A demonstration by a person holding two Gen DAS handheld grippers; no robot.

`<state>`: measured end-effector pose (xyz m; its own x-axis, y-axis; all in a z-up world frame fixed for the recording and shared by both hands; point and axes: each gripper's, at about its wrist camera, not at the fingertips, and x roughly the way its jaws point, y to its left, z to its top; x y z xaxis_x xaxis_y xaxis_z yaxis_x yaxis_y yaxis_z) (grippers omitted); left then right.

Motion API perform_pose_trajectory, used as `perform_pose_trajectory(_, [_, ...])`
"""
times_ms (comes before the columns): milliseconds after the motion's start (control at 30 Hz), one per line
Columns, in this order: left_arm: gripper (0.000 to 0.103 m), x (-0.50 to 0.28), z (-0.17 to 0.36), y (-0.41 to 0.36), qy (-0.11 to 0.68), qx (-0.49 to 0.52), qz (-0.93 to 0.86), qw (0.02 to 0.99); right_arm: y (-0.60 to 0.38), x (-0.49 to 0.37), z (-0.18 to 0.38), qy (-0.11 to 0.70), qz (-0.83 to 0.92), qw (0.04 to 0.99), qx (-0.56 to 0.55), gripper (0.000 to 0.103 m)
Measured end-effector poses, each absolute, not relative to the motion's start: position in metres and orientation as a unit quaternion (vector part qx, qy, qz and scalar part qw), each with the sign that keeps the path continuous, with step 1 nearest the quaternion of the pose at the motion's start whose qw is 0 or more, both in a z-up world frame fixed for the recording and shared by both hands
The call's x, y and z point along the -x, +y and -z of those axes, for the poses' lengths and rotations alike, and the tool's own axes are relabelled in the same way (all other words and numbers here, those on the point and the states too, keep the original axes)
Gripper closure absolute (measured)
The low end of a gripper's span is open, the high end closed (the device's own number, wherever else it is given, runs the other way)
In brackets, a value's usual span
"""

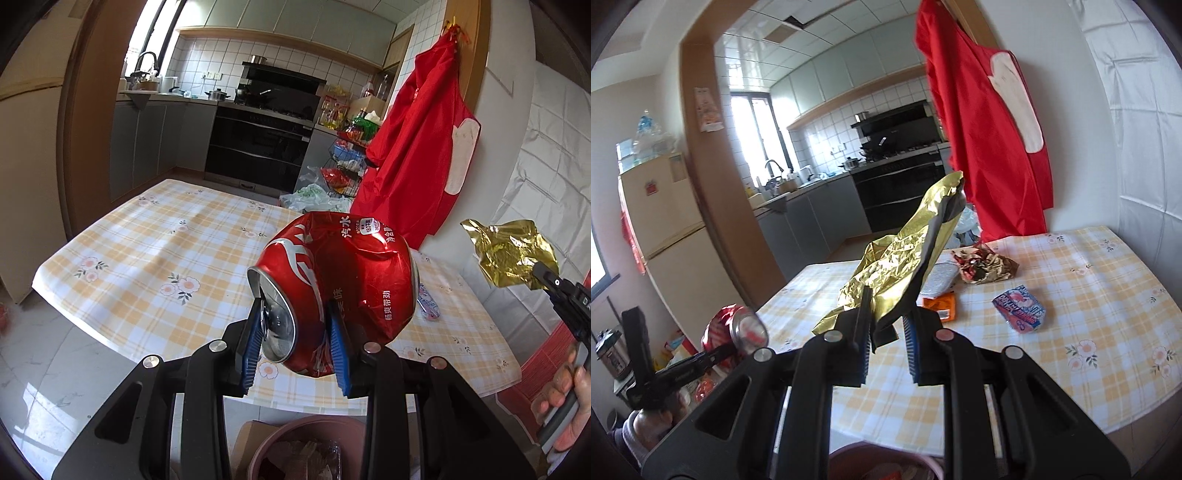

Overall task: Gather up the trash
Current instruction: 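Carry the gold foil over the bin with the right gripper while the left holds the can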

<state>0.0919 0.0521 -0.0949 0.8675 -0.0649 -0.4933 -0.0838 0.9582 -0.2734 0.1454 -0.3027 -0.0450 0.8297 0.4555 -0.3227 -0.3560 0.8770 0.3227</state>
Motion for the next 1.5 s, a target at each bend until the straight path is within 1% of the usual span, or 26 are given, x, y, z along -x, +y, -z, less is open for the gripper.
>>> perform_pose_trajectory(133, [0.070, -0.068, 0.088, 0.052, 0.254, 0.140, 0.000, 0.957, -0.296, -0.113, 0.041, 0.182, -0.227, 0.950, -0.117, 0.084])
perform_pose_trajectory(400, [0.070, -0.025, 0.082, 0.056, 0.246, 0.137, 0.004, 0.960, -0.279, -0.066, 0.046, 0.201, -0.254, 0.942, -0.092, 0.084])
perform_pose_trajectory(567, [0.070, -0.020, 0.081, 0.056, 0.242, 0.142, 0.002, 0.960, -0.268, -0.050, 0.047, 0.204, -0.266, 0.941, -0.049, 0.084])
perform_pose_trajectory(1033, [0.070, -0.034, 0.102, 0.054, 0.271, 0.142, -0.006, 0.952, -0.258, -0.062, 0.070, 0.240, -0.275, 0.931, -0.033, 0.084])
perform_pose_trajectory(1500, [0.070, -0.034, 0.100, 0.054, 0.270, 0.136, -0.007, 0.953, -0.244, -0.061, 0.085, 0.269, -0.299, 0.915, -0.014, 0.084])
